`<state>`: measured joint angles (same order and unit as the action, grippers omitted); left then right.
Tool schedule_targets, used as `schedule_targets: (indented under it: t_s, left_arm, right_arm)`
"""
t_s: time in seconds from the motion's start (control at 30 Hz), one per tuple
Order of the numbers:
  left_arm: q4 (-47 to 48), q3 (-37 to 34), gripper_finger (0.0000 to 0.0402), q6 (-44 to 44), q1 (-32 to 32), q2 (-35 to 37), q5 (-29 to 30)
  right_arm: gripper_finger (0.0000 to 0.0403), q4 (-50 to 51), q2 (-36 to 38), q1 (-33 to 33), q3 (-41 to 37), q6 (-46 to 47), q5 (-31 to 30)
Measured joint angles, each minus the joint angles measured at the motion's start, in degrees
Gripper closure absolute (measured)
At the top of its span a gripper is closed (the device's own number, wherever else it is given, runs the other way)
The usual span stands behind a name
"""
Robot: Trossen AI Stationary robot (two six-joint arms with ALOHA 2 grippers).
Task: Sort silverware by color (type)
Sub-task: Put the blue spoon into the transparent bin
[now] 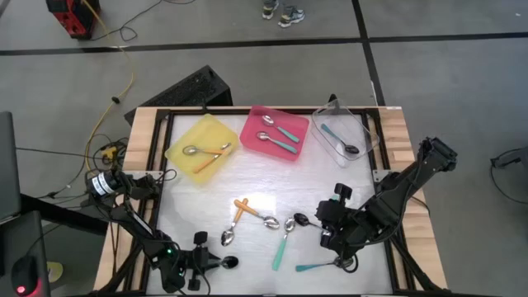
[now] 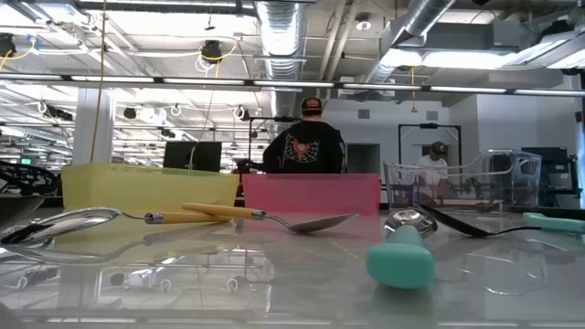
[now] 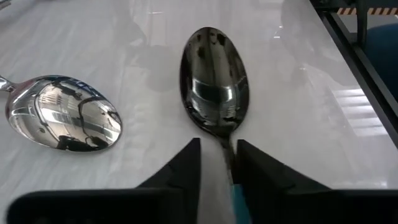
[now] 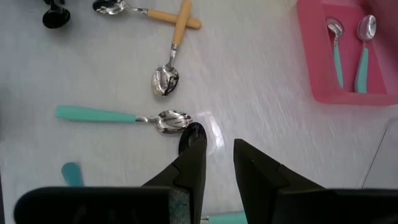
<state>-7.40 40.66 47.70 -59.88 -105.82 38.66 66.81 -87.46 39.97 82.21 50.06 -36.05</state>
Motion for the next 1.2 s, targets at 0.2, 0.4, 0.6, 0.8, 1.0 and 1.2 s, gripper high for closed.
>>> schedule_targets:
  t_s: [0.2,0.4,0.6,0.8,1.0,1.2]
  left_arm:
    - [-0.1,0.0,0.0393,0.1,0.0,-0.1,-0.7]
    - [-0.9,-0.1,0.0397,0.0,-0.1,0.0,-0.3]
    - [-0.2,-0.3,0.0399,-2.8,-0.2,2.5,-0.6]
    - [4.2,-0.4,0.0401,-2.5,-0.3,6.0,-0.8]
    - [9.3,-0.4,0.0401,-2.0,-0.2,10.6,1.8]
    - [15.3,-0.3,0.0401,-5.4,-0.2,17.9,7.7]
  right_arm:
    - [0.0294,0.0,0.0,0.0,0.0,0.0,0.0]
    - [0.0294,-0.6,0.0,0.0,0.0,-0.1,0.0]
    - [0.0294,-3.4,0.0,0.0,0.0,-2.4,-0.1]
    - [0.0294,-3.5,0.0,0.0,0.0,-2.6,-0.1]
    - [0.0294,-3.9,0.0,0.0,0.0,-2.7,-1.3]
    - [0.0294,-7.6,0.0,0.0,0.0,-3.4,-7.5]
